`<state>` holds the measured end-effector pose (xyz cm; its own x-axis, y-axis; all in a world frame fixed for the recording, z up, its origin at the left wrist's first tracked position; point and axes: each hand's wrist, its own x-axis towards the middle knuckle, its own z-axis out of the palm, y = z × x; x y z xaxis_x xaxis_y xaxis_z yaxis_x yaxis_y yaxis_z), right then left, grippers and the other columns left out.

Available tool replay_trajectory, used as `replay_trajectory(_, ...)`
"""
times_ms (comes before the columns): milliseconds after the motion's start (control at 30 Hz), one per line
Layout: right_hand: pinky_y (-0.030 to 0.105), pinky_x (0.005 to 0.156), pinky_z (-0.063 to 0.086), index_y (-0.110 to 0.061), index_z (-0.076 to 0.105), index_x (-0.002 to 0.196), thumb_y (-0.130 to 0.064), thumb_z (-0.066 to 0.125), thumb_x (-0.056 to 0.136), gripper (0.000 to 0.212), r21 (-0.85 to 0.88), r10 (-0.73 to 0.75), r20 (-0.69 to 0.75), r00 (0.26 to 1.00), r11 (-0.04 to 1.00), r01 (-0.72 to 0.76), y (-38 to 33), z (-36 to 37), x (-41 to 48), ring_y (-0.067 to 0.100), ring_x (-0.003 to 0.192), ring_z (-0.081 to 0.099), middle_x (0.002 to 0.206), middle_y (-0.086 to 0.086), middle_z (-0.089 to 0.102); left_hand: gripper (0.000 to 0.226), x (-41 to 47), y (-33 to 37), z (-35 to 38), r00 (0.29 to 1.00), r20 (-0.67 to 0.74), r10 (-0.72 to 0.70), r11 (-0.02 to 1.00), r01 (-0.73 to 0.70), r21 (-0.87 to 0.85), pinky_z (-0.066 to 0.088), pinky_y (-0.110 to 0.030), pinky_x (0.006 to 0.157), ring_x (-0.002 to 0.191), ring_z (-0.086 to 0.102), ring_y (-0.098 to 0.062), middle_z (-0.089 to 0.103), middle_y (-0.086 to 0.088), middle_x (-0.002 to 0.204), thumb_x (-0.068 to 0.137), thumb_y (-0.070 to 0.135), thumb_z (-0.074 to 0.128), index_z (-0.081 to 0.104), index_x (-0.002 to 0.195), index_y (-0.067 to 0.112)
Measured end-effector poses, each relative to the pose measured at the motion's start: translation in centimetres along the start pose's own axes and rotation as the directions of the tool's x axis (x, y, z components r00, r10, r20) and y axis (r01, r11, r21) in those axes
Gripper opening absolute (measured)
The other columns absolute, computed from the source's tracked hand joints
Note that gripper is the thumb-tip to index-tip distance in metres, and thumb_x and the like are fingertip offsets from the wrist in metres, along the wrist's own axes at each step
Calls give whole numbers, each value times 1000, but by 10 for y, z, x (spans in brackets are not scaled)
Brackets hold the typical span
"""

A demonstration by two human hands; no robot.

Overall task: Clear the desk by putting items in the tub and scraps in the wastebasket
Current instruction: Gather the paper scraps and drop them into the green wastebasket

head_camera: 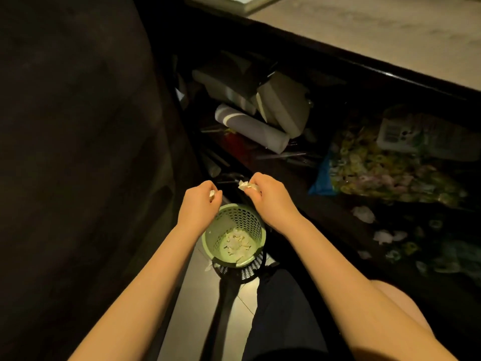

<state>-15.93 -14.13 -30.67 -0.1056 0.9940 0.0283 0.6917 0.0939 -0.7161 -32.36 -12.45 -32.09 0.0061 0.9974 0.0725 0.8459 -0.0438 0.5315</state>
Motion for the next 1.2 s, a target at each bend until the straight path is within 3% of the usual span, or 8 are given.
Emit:
replay_trajectory(233, 34, 65, 36, -13, 47, 89, -25, 44, 98, 15, -95, 58, 140, 989, 994, -44, 46, 33, 29, 23, 80, 51, 90, 2, 49, 19, 17, -44, 70, 981, 186, -56, 986, 25, 164, 41, -36, 62, 79, 60, -30, 63, -16, 83, 91, 19, 50, 58, 89, 1)
replay_trajectory(400, 35, 66, 38, -12, 45, 86, -23, 44, 98, 17, -20, 100, 208, 973, 995, -98, 72, 43, 46, 22, 78, 51, 87, 8, 54, 19, 32, -65, 120, 944, 321, -69, 968, -14, 250, 46, -38, 71, 87, 60, -30, 62, -14, 91, 89, 17, 48, 60, 90, 3)
replay_trajectory(633, 31, 57, 33, -9, 45, 79, -23, 46, 97, 23, 89, 179, 284, 942, 973, -212, 98, 59, 52, 15, 62, 42, 71, 5, 47, 24, 46, -76, 162, 877, 469, -108, 969, -11, 245, 43, -36, 84, 100, 55, -31, 52, -16, 114, 91, 20, 50, 56, 106, 3)
replay_trajectory(733, 24, 51, 29, -14, 41, 76, -22, 47, 97, 23, 63, 182, 308, 934, 975, -211, 102, 65, 55, 10, 58, 40, 66, -2, 44, 42, 48, -84, 167, 839, 529, -124, 974, 1, 226, 39, -36, 97, 115, 49, -30, 48, -16, 128, 90, 27, 55, 50, 124, 4)
replay_trajectory(833, 22, 51, 28, -13, 42, 80, -22, 48, 97, 20, 14, 145, 306, 941, 988, -157, 103, 72, 57, 8, 60, 40, 68, -5, 43, 55, 46, -90, 163, 819, 562, -116, 972, -21, 232, 33, -35, 106, 130, 41, -27, 42, -12, 143, 90, 30, 56, 38, 138, 7)
replay_trajectory(900, 27, 59, 32, -13, 45, 85, -21, 47, 98, 15, -66, 116, 327, 938, 993, -100, 104, 78, 58, 14, 68, 43, 76, -3, 44, 55, 45, -95, 158, 822, 560, -105, 965, -52, 256, 33, -35, 107, 133, 39, -25, 40, -9, 146, 90, 30, 55, 38, 139, 10)
replay_trajectory(1067, 36, 78, 42, -5, 52, 103, -18, 46, 97, 15, -309, 127, 468, 874, 951, 27, 109, 100, 68, 28, 94, 54, 104, 12, 54, 46, 47, -106, 136, 834, 546, -77, 945, -113, 307, 37, -41, 104, 128, 41, -26, 48, -5, 138, 90, 34, 53, 48, 131, 14)
replay_trajectory(1200, 40, 78, 48, -7, 54, 108, -7, 46, 92, 18, -424, 200, 509, 837, 905, 41, 110, 128, 81, 32, 97, 57, 112, 13, 56, 42, 49, -114, 119, 879, 474, -53, 944, -111, 311, 36, -42, 101, 126, 41, -25, 50, -4, 133, 91, 34, 51, 52, 127, 14)
